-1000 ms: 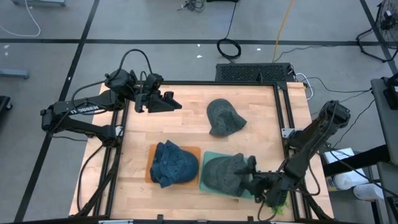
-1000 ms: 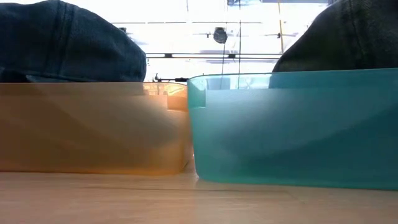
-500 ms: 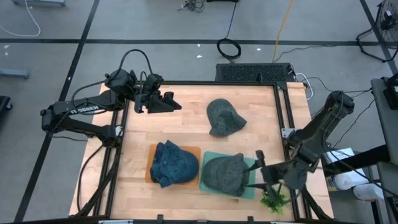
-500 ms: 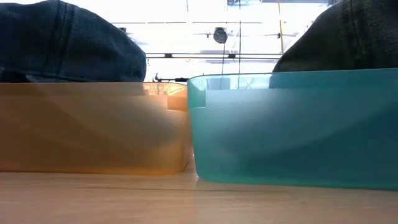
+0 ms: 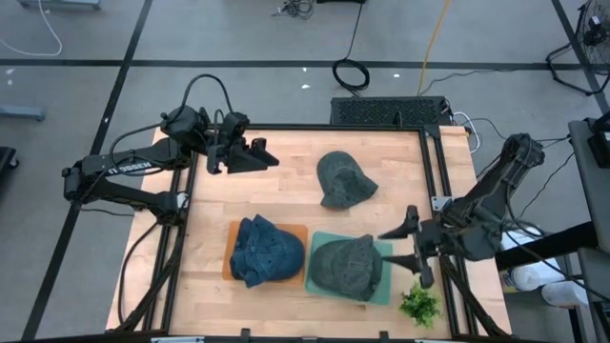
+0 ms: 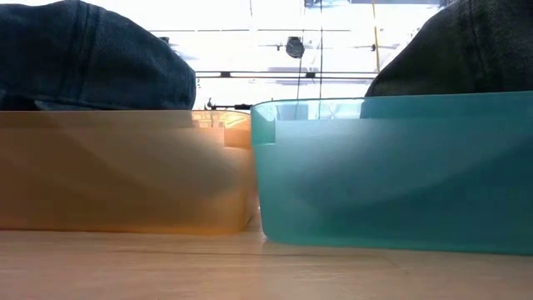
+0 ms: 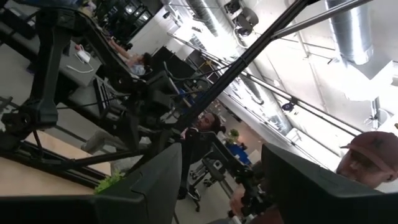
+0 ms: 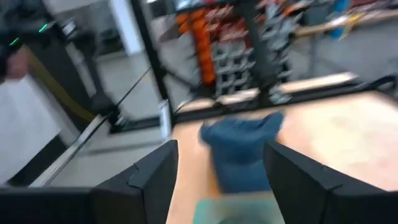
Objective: Pick & Place hat
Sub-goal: Put the gray cap into the blue green bin
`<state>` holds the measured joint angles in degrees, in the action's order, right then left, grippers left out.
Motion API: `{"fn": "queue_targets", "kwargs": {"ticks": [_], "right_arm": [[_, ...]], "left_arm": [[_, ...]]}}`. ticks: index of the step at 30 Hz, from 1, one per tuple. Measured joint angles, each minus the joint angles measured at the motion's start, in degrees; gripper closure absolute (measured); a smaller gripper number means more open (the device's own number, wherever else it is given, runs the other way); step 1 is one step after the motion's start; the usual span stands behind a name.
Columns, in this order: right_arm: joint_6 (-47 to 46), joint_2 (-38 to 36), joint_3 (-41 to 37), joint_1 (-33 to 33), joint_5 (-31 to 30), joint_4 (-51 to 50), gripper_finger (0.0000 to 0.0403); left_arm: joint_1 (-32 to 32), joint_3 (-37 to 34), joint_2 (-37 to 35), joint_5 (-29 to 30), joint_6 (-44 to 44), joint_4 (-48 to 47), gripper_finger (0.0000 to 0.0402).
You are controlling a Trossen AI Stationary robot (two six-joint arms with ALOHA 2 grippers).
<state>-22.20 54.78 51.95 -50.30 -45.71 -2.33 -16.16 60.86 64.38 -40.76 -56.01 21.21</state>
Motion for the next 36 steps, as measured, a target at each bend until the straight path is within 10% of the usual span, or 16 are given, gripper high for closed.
{"fn": "queue_targets", "kwargs": {"ticks": [10, 18, 23, 36], "right_arm": [[16.59, -0.13, 0.02, 1.22, -24.7, 11.7, 0.0179], [52.51, -0.14, 0.02, 5.23, -43.24, 42.15, 0.0179], [72.4, -0.24, 1.07, 10.57, -44.33, 60.55, 0.0179], [65.32, 1.51, 9.54, 27.6, -44.24, 55.35, 0.0179]], "left_arm": [[0.02, 0.0, 0.0, 0.33, 2.32, 0.0, 0.0172], [0.02, 0.0, 0.0, 0.29, 2.69, 0.0, 0.0172], [0.02, 0.0, 0.0, 0.29, 2.91, 0.0, 0.0172], [-0.51, 0.0, -0.01, 3.42, 9.06, 0.02, 0.0172]]}}
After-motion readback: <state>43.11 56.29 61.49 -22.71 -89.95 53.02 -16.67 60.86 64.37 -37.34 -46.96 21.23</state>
